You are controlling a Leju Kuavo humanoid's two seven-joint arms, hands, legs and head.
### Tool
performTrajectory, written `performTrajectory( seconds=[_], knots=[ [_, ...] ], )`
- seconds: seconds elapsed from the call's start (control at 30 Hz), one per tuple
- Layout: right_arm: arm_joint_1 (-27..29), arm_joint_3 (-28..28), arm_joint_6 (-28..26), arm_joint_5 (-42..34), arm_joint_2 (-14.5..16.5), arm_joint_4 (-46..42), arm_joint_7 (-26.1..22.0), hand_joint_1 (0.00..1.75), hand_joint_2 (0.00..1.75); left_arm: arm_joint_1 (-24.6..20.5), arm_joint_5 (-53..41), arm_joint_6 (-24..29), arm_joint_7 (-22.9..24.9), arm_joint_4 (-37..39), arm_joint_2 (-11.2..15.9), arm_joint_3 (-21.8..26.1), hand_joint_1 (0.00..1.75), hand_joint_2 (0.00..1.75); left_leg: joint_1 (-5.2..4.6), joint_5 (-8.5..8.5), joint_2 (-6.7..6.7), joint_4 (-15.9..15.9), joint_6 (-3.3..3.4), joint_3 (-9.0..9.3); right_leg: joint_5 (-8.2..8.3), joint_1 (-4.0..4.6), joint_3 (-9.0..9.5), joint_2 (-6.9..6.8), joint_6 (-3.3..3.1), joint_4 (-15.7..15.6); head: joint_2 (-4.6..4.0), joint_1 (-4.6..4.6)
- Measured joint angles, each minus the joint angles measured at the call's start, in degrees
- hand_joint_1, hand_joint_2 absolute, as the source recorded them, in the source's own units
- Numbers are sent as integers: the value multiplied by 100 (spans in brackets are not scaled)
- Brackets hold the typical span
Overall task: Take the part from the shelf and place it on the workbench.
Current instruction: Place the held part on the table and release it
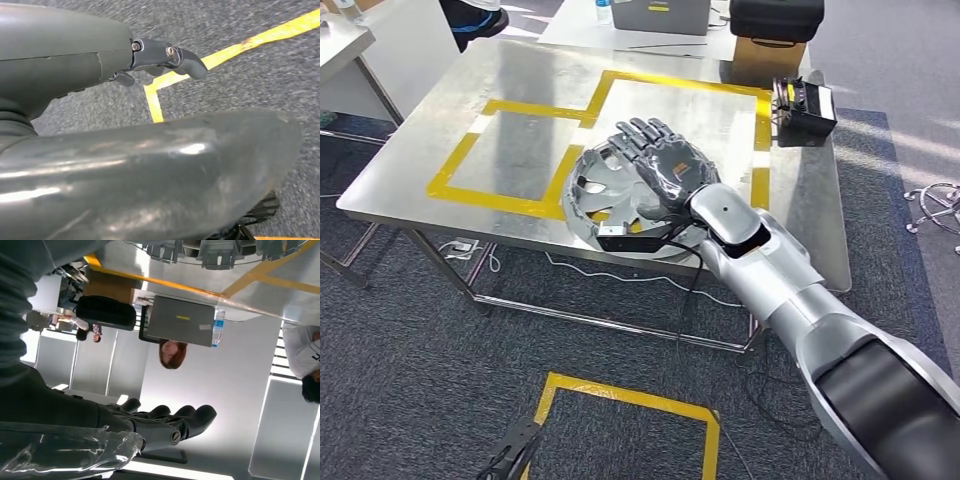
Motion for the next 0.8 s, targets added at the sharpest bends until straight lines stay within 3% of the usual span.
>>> performTrajectory(
  seconds=[0.17,0.27,0.33,0.4,0.47,0.5,0.53,0.57,0.67,0.73,0.8],
  knots=[
    [144,-2,0,-14,-55,-81,15,0,0,3,85,35,74,0,2,31,0,0,-7,-31,0,43,45,-12,-7,-3,9,2,26,0,0,-1],
    [177,-4,-2,-31,-79,-86,22,0,0,2,102,36,73,0,-1,37,0,0,-8,-24,2,73,82,-19,10,-8,23,4,75,-7,0,1],
    [183,-11,-6,-44,-95,-100,25,0,0,0,102,36,70,0,-10,37,0,0,26,11,28,36,120,2,-60,1,-12,3,113,68,0,6],
    [189,-20,-11,-56,-113,-116,27,0,0,-1,102,33,68,0,-19,38,0,0,59,37,57,0,152,20,-369,4,-200,-7,156,530,0,31],
    [215,-21,-13,-63,-127,-118,28,0,0,2,102,23,67,0,-21,39,0,0,62,38,67,4,159,15,-763,-19,-522,-15,203,1338,0,49],
    [240,-20,-13,-64,-132,-117,28,0,0,4,103,19,67,0,-22,40,0,0,66,39,70,9,156,13,-862,-35,-638,-17,224,1636,0,48],
    [262,-20,-13,-67,-139,-117,28,0,0,5,103,12,67,0,-22,42,0,0,74,39,72,18,152,10,-847,-52,-658,-19,244,1728,0,49],
    [275,-20,-14,-70,-146,-118,28,0,0,6,104,6,67,0,-22,43,0,0,87,36,72,34,139,7,-727,-70,-562,-23,263,1580,0,49],
    [268,-23,-20,-75,-161,-126,29,0,0,3,106,-4,67,0,-15,44,0,0,119,5,68,123,38,-30,-308,-110,59,-39,319,496,0,54],
    [270,-22,-27,-75,-164,-132,31,0,0,1,107,-4,67,0,-8,44,0,0,105,12,60,175,-43,-69,-285,-111,202,-20,262,231,0,48],
    [275,-22,-31,-76,-169,-134,33,0,0,7,108,-4,66,0,-8,46,0,0,103,37,57,195,-106,-109,-261,-109,141,0,144,258,0,34]
  ],
)
